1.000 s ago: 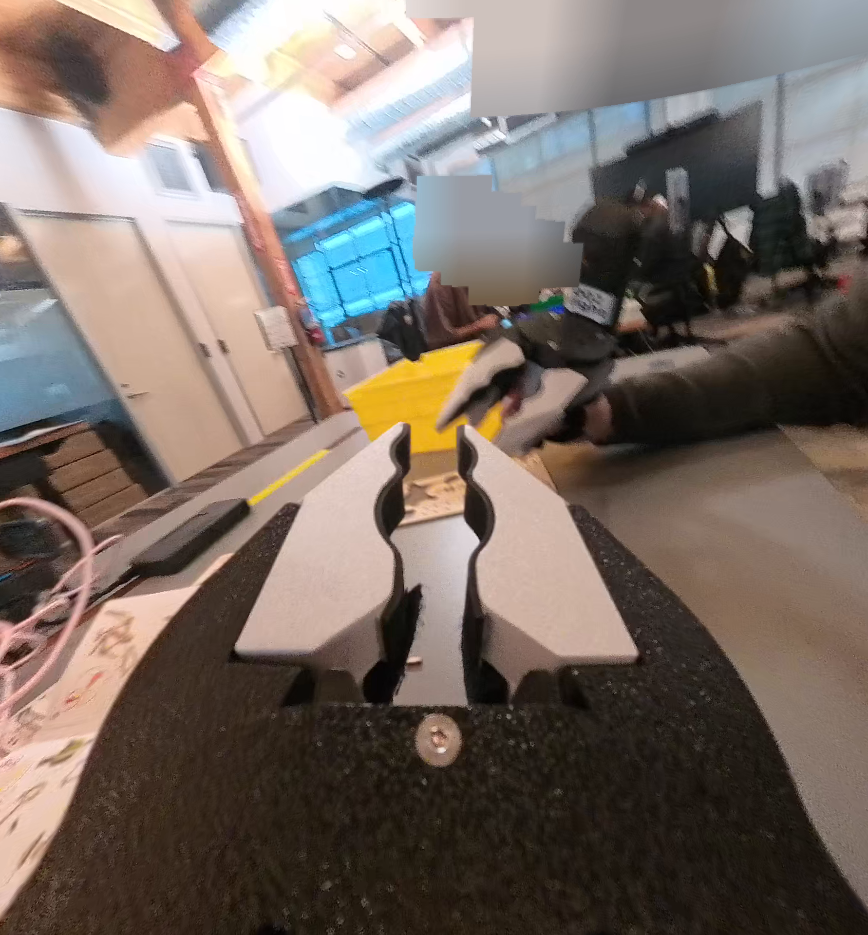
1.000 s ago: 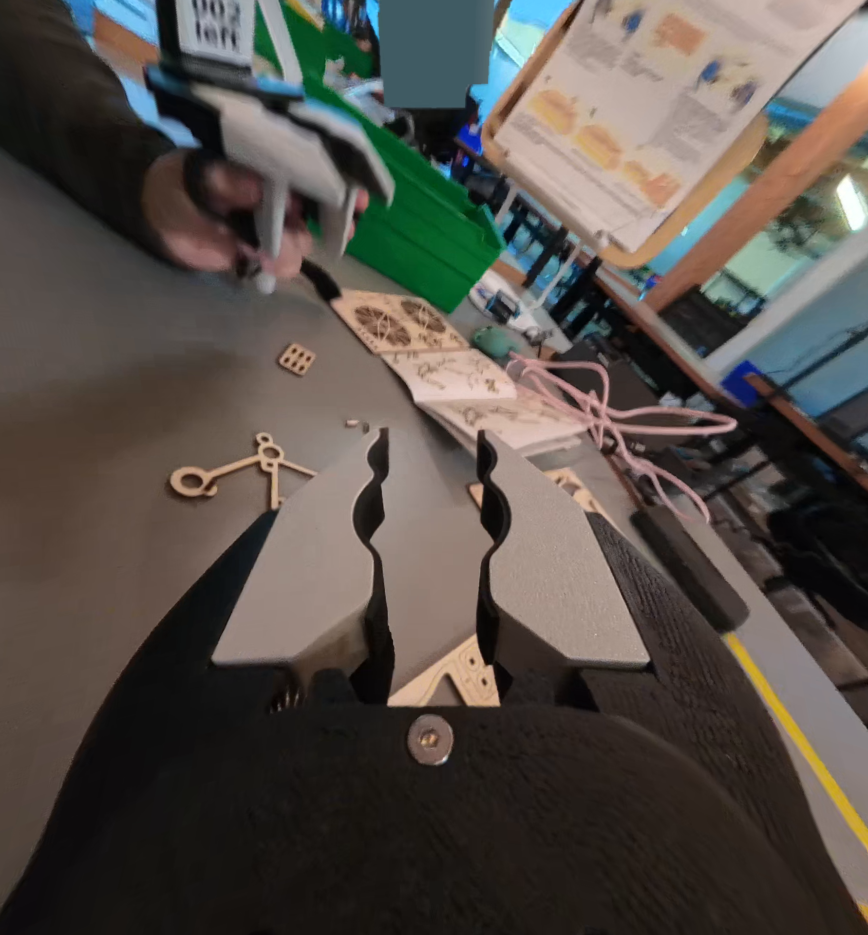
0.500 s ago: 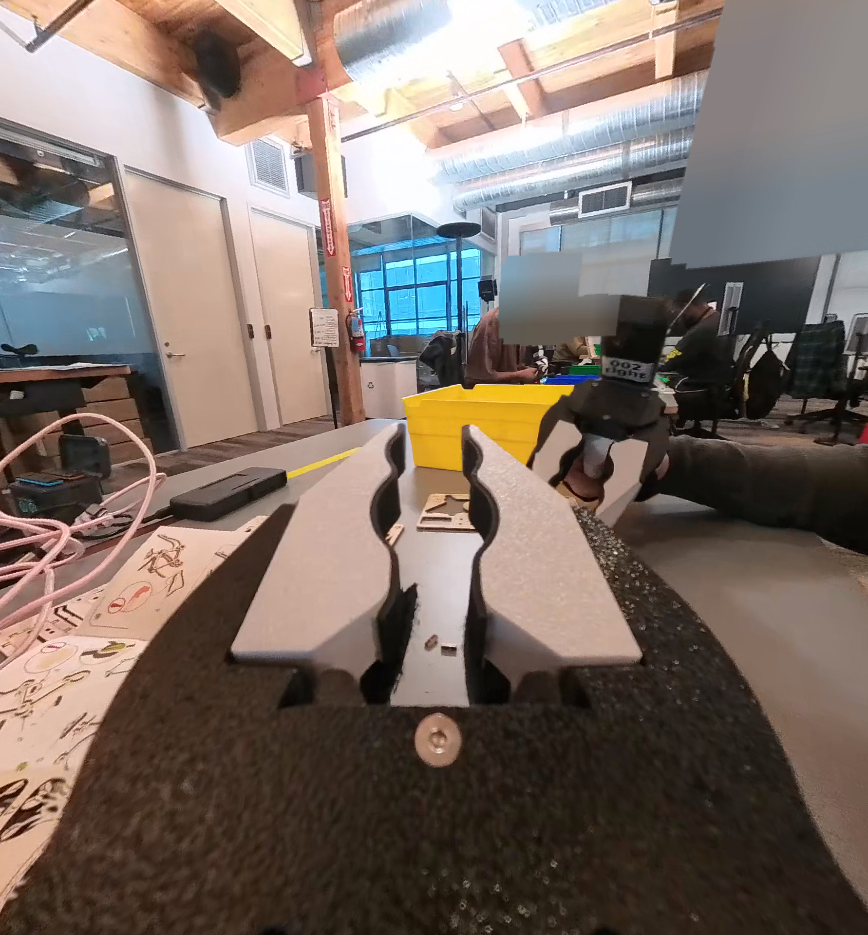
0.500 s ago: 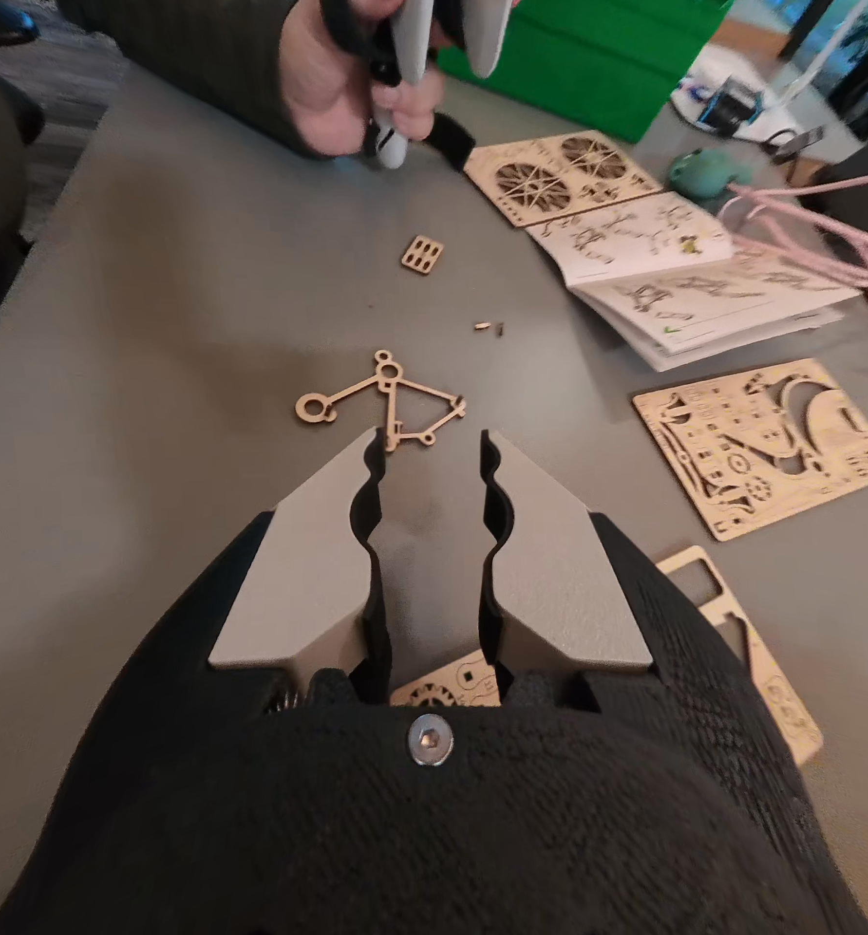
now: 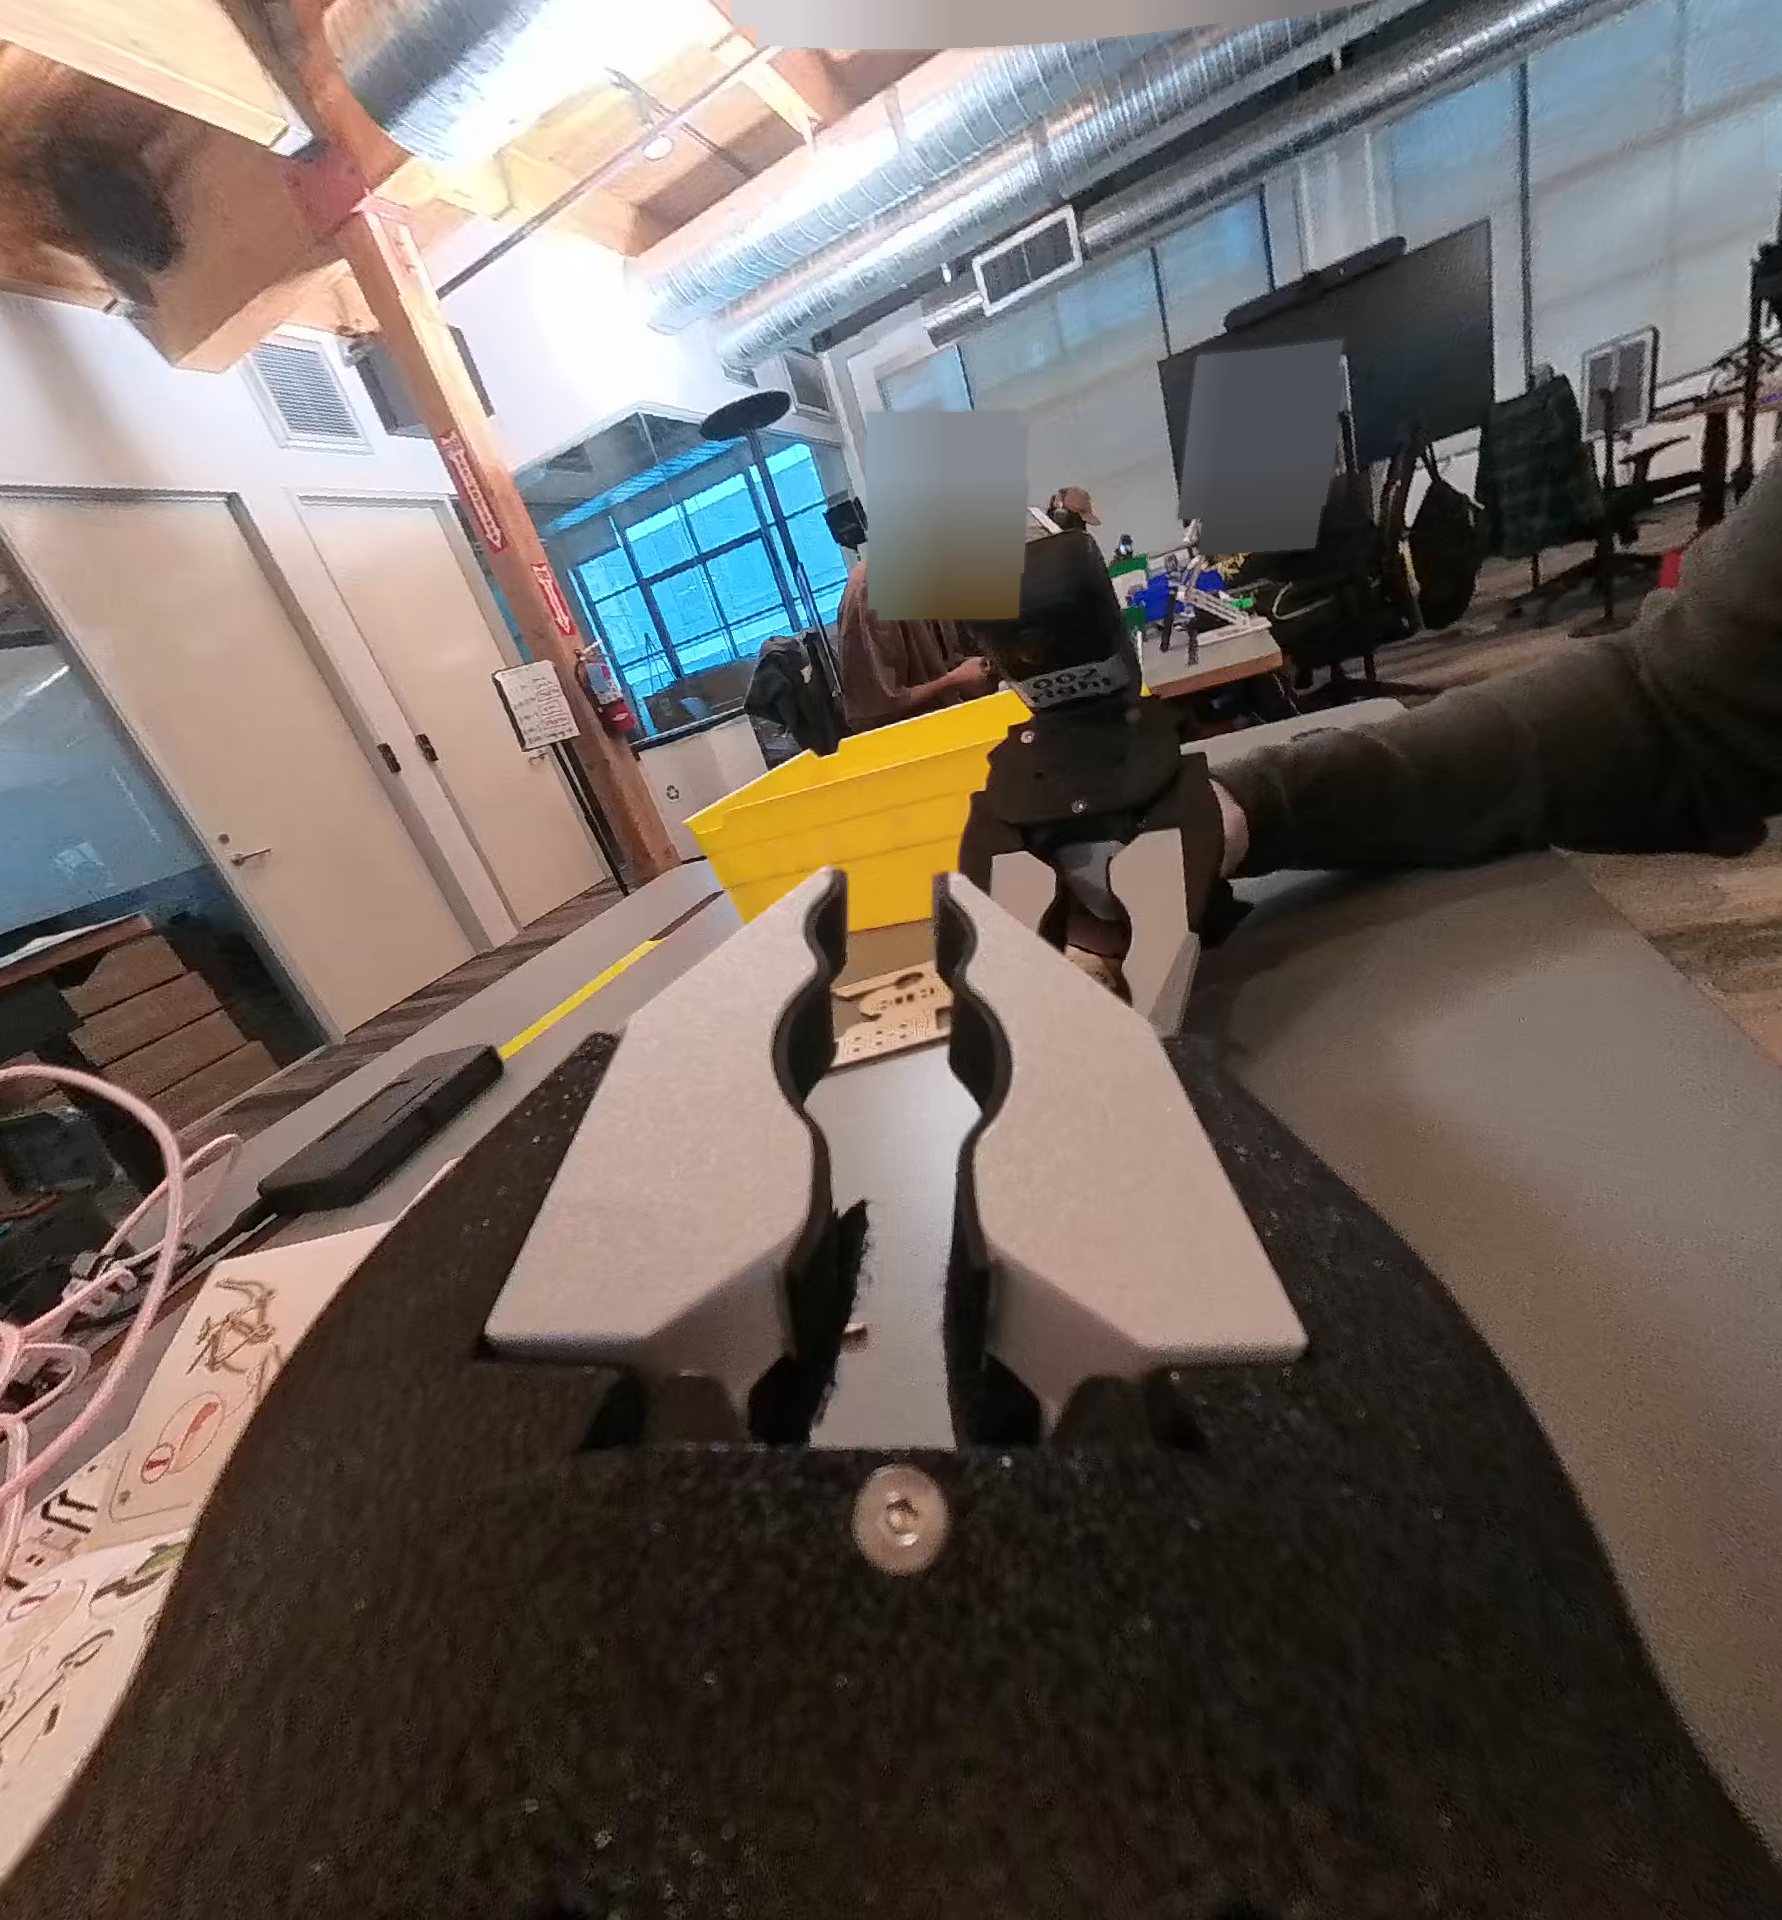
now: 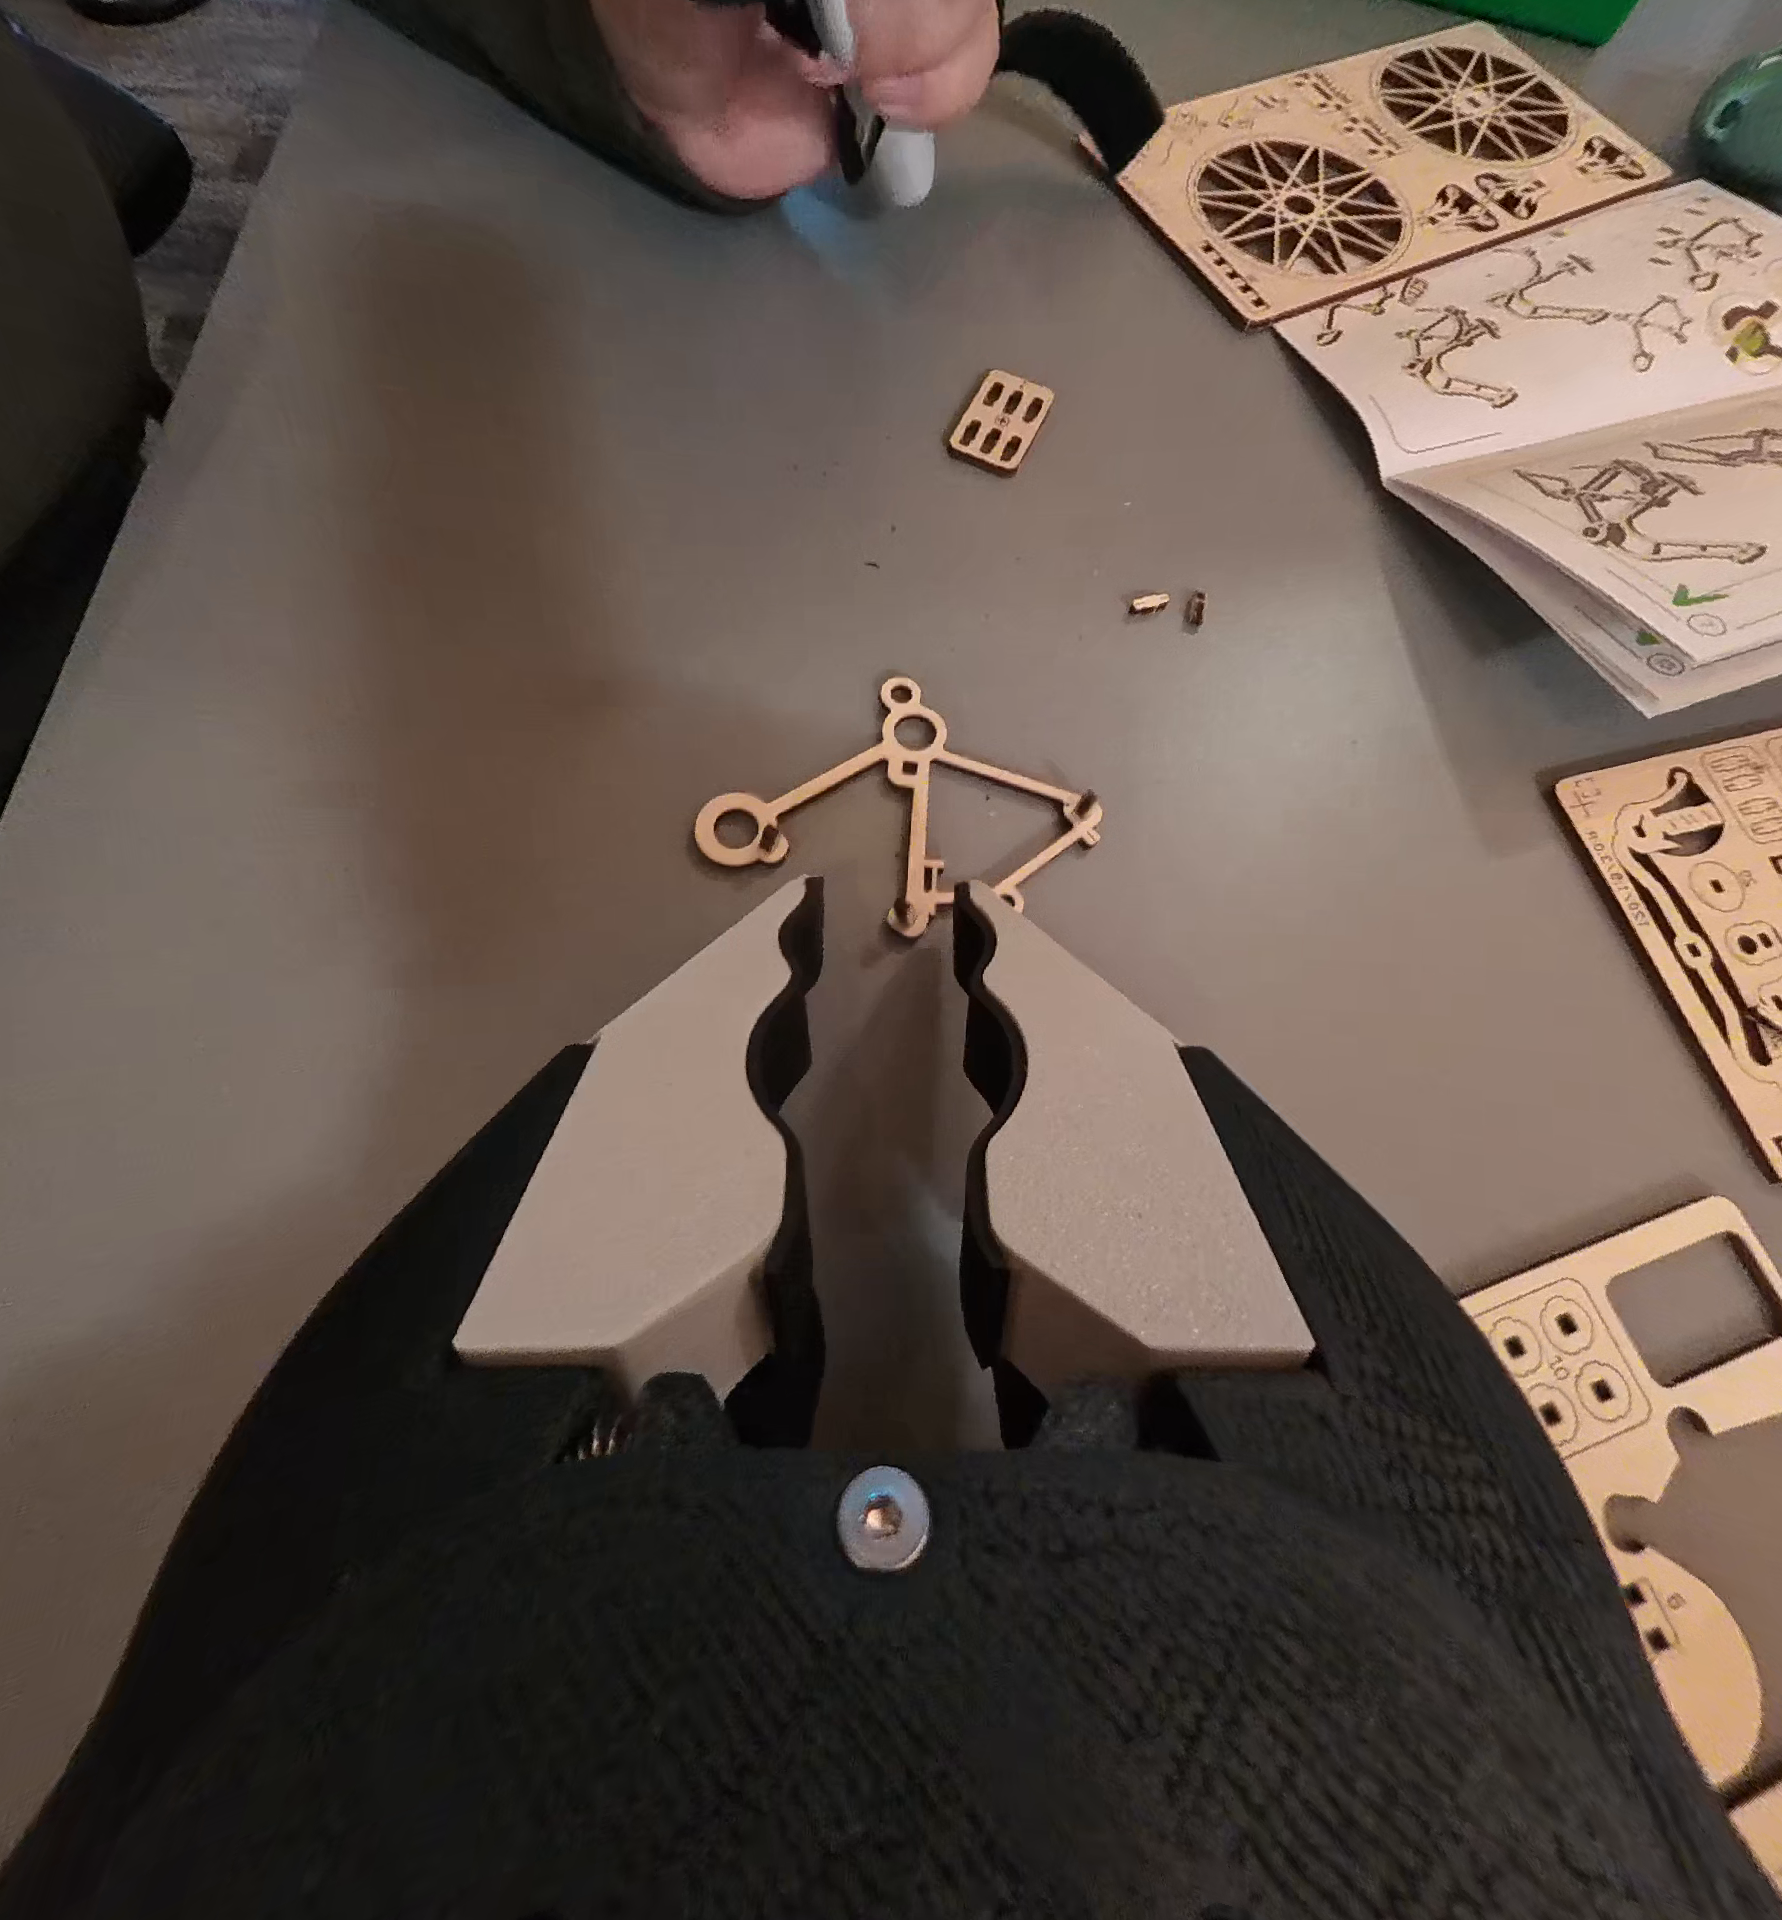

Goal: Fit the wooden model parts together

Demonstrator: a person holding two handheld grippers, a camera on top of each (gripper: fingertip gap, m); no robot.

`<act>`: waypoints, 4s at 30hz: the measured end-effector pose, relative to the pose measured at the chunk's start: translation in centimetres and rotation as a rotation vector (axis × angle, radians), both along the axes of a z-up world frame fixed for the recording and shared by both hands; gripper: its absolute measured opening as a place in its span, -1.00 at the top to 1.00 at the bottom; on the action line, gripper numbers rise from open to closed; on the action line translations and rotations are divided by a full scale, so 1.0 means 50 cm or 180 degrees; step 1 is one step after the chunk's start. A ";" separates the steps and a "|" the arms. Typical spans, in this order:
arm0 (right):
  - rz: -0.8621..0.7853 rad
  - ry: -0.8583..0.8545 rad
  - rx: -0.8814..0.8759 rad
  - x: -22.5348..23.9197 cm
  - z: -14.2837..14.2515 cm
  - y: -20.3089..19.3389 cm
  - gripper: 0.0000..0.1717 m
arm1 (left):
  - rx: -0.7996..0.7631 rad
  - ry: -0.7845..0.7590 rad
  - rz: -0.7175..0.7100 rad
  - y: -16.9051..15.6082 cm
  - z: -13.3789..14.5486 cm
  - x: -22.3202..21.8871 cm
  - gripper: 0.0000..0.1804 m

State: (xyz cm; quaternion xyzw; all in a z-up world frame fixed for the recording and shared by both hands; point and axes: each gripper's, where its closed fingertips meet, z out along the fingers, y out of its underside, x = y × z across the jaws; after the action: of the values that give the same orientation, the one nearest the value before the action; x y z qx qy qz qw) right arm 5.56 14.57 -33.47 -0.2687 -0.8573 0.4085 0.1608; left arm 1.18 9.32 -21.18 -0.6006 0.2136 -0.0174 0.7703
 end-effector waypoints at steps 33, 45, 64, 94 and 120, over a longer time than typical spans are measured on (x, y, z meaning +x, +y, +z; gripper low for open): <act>-0.0728 0.1970 -0.0609 -0.057 0.164 0.060 0.77 | -0.0257 0.0221 -0.0740 0.003 -0.041 0.080 0.92; -0.0608 0.1978 -0.0481 -0.055 0.155 0.049 0.78 | -0.0477 -0.0626 -0.1053 0.007 -0.030 0.044 0.90; -0.0572 0.1970 -0.0419 -0.056 0.151 0.044 0.79 | -0.0494 -0.0580 -0.1095 0.004 -0.033 0.051 0.92; -0.3106 -0.0423 0.0058 -0.049 0.002 0.317 -0.58 | -0.0505 -0.0540 -0.1111 0.007 -0.035 0.057 0.91; -0.3097 -0.0608 0.0082 -0.040 -0.024 0.308 -0.09 | -0.0510 -0.0534 -0.1124 0.007 -0.035 0.059 0.91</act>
State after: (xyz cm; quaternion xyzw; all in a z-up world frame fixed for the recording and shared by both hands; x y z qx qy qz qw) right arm 3.53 29.95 -34.66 -0.6720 -0.6484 0.2491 0.2568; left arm 4.13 9.66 -22.94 -0.6096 0.2486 -0.2189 0.7202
